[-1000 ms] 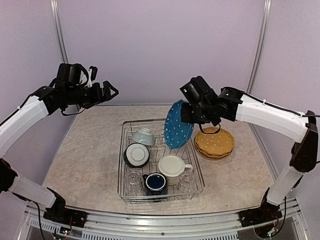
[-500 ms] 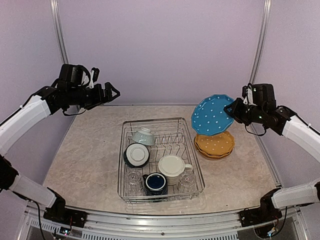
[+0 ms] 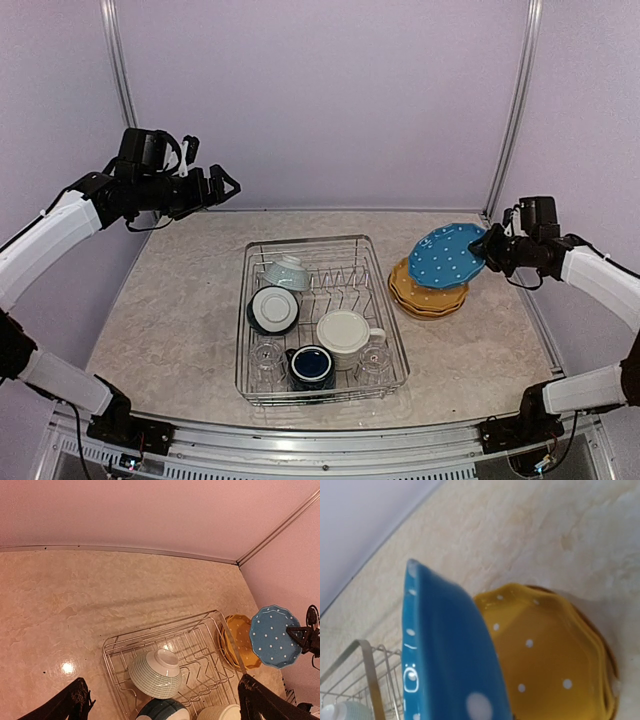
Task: Unload the mixed dishes from the dish rack
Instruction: Place the plate with another plate, then grab the cup from the dish rack.
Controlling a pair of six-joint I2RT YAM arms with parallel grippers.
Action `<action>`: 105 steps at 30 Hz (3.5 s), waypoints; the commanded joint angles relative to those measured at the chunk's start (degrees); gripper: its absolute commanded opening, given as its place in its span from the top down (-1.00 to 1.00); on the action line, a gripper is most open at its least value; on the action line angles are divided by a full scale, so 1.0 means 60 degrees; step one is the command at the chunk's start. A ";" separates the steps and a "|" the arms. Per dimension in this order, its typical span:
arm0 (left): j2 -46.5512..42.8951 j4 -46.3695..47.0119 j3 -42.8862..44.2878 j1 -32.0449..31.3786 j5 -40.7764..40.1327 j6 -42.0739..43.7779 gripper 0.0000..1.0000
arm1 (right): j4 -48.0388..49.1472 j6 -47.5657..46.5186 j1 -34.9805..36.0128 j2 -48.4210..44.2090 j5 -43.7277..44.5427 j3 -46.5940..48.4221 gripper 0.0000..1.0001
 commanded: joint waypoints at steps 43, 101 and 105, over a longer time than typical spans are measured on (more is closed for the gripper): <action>0.0519 -0.0351 0.0399 0.0118 0.0226 -0.0145 -0.98 | -0.0714 -0.3513 -0.0063 0.1315 0.0641 -0.0011 -0.78; 0.0784 -0.0661 0.0671 -0.0006 0.0439 -0.0162 -0.98 | -0.5751 -0.2717 1.0833 0.3438 0.3542 0.3760 -0.92; 0.0775 -0.0672 0.0675 -0.0049 0.0345 -0.0131 -0.98 | -0.5753 -0.2574 1.0976 0.3598 0.3586 0.3570 -0.92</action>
